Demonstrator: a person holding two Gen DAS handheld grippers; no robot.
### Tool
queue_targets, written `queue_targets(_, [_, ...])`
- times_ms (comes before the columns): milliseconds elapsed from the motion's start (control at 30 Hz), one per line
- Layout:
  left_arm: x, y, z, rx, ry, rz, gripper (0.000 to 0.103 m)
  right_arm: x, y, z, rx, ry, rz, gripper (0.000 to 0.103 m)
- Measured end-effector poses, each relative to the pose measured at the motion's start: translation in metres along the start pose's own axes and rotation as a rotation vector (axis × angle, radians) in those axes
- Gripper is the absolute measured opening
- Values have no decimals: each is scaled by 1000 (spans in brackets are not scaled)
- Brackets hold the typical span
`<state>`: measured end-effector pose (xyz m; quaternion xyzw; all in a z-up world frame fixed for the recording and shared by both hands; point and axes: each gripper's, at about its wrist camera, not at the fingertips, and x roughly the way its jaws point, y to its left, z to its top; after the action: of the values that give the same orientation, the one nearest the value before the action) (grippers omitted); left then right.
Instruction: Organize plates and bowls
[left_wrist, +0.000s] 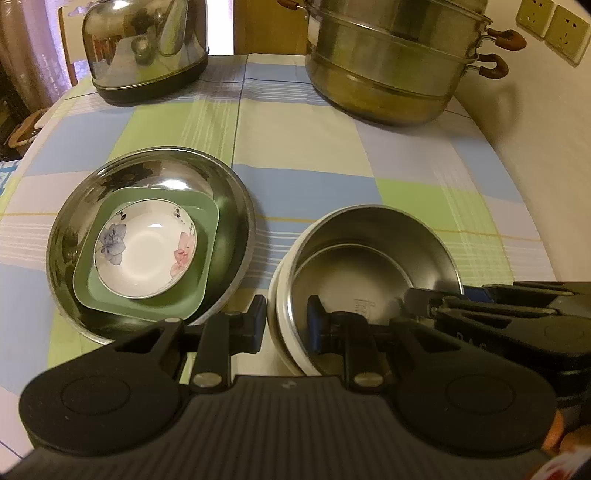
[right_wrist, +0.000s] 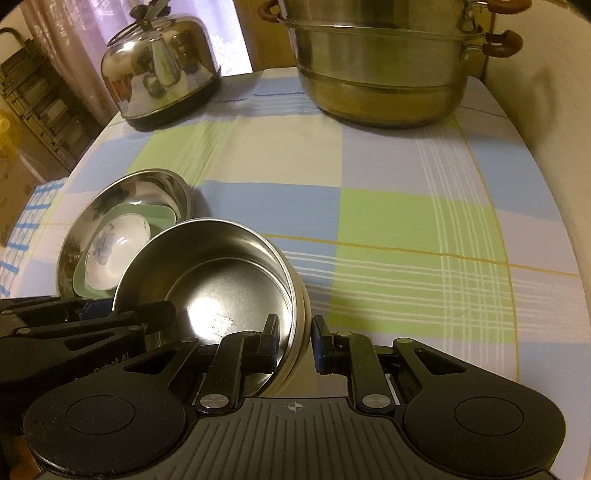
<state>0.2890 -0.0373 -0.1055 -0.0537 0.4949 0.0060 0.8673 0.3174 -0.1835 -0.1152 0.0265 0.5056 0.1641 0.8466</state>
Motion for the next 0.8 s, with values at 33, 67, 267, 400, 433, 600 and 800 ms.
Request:
queue_targets(33, [-1, 1, 0, 0, -6, -5, 22, -1, 1, 0, -2, -10, -5, 18])
queue_targets(67, [-2, 3, 1, 1, -12, -5, 22, -2, 3, 0, -12, -23, -11, 18])
queue_targets(267, [-20, 14, 4, 22, -59, -28, 46, -23, 3, -3, 21, -104, -41, 55])
queue_targets(400, [-45, 24, 0, 46, -100, -66, 50, -48, 3, -14, 76, -173, -45, 62])
queue_targets(433, [-52, 27, -3, 58, -107, -74, 53, -53, 4, -16, 93, -183, -42, 63])
queue_targets(600, [-79, 43, -26, 112, -106, -88, 61, -79, 14, -38, 153, -211, -51, 63])
queue_targets(800, [-101, 69, -56, 122, -82, -103, 67, -99, 34, -71, 211, -197, 1, 64])
